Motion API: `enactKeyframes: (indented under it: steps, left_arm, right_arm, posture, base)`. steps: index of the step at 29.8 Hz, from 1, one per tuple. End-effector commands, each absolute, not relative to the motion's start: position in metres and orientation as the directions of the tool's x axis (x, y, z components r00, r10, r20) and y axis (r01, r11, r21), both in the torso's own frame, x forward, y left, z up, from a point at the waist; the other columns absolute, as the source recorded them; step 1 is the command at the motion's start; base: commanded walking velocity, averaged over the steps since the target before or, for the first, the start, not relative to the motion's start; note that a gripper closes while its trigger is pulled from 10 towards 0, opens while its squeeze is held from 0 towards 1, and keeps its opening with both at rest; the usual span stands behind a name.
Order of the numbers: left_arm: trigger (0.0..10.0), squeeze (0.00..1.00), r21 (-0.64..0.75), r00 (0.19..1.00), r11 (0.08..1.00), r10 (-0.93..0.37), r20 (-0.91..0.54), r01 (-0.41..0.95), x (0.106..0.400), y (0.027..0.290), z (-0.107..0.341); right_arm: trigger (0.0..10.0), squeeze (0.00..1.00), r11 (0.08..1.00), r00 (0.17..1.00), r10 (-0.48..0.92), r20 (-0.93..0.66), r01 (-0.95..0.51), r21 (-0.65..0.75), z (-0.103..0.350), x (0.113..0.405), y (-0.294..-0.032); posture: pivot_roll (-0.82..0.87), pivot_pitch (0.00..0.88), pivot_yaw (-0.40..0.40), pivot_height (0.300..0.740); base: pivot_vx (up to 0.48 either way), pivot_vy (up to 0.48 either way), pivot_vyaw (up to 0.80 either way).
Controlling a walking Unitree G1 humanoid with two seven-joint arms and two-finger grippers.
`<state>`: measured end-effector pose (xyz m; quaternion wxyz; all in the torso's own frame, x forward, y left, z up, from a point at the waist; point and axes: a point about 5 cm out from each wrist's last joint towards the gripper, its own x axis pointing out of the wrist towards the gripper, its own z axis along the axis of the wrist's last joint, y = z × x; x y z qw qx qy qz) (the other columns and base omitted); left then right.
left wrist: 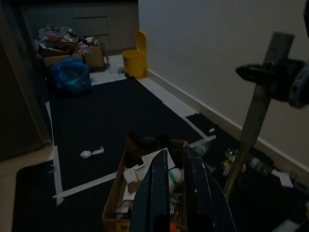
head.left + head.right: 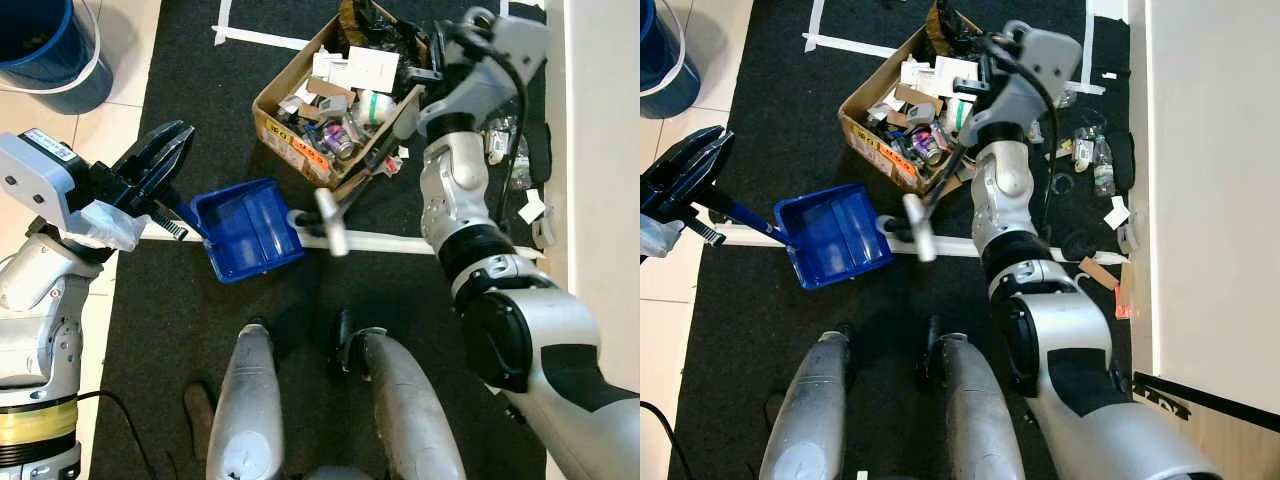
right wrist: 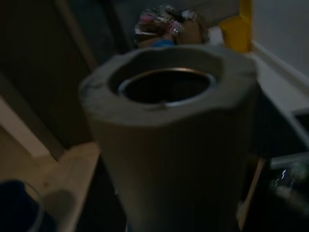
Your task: Sweep floor
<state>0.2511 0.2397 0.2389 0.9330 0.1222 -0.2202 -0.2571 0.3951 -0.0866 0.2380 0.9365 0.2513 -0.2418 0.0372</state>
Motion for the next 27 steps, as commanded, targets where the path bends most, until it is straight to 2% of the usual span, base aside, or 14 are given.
enactKeyframes:
  steps: [1,10,17,20,22,25,26,27]
  left_arm:
    - [10.0,0.0,0.304,0.765,0.826,-0.557,0.322,0.474,0.252,0.231,0.225]
    - [10.0,0.0,0.289,0.761,0.828,-0.557,0.333,0.48,0.256,0.227,0.221]
    - [10.0,0.0,0.273,0.749,0.836,-0.548,0.372,0.476,0.255,0.225,0.219]
    - [10.0,0.0,0.203,0.718,0.837,-0.541,0.437,0.507,0.251,0.224,0.221]
    - [10.0,0.0,0.113,0.678,0.818,-0.538,0.501,0.564,0.246,0.223,0.222]
    - [10.0,0.0,0.055,0.643,0.778,-0.554,0.529,0.626,0.24,0.222,0.219]
    - [10.0,0.0,0.017,0.62,0.74,-0.575,0.533,0.672,0.236,0.22,0.215]
    - [10.0,0.0,-0.042,0.574,0.664,-0.611,0.545,0.747,0.23,0.217,0.209]
  right_arm:
    - [10.0,0.0,0.782,0.917,-0.074,0.391,-0.19,0.594,0.22,0.393,-0.078]
    - [10.0,0.0,0.761,0.909,-0.075,0.41,-0.213,0.613,0.228,0.395,-0.082]
    - [10.0,0.0,0.773,0.893,-0.038,0.449,-0.258,0.579,0.24,0.397,-0.087]
    - [10.0,0.0,0.783,0.884,-0.023,0.468,-0.275,0.557,0.249,0.4,-0.093]
    - [10.0,0.0,0.805,0.865,-0.002,0.502,-0.297,0.514,0.263,0.403,-0.099]
    - [10.0,0.0,0.819,0.849,0.008,0.528,-0.309,0.484,0.275,0.405,-0.105]
    - [10.0,0.0,0.823,0.842,0.011,0.539,-0.313,0.474,0.281,0.406,-0.109]
    - [10.0,0.0,0.828,0.835,0.016,0.551,-0.319,0.46,0.289,0.408,-0.115]
  posture:
    - [0.29,0.481,-0.168,0.74]
    - [0.27,0.467,-0.173,0.74]
    - [0.23,0.424,-0.209,0.74]
    - [0.2,0.395,-0.234,0.74]
    - [0.17,0.364,-0.252,0.74]
    - [0.16,0.323,-0.275,0.74]
    - [0.15,0.307,-0.28,0.74]
    - [0.15,0.282,-0.287,0.74]
  base:
    - [0.0,0.0,0.0]
    - [0.0,0.0,0.0]
    - [0.0,0.0,0.0]
    - [0.0,0.0,0.0]
    - [0.0,0.0,0.0]
    - [0.0,0.0,0.0]
    - [0.0,0.0,0.0]
    - [0.0,0.0,0.0]
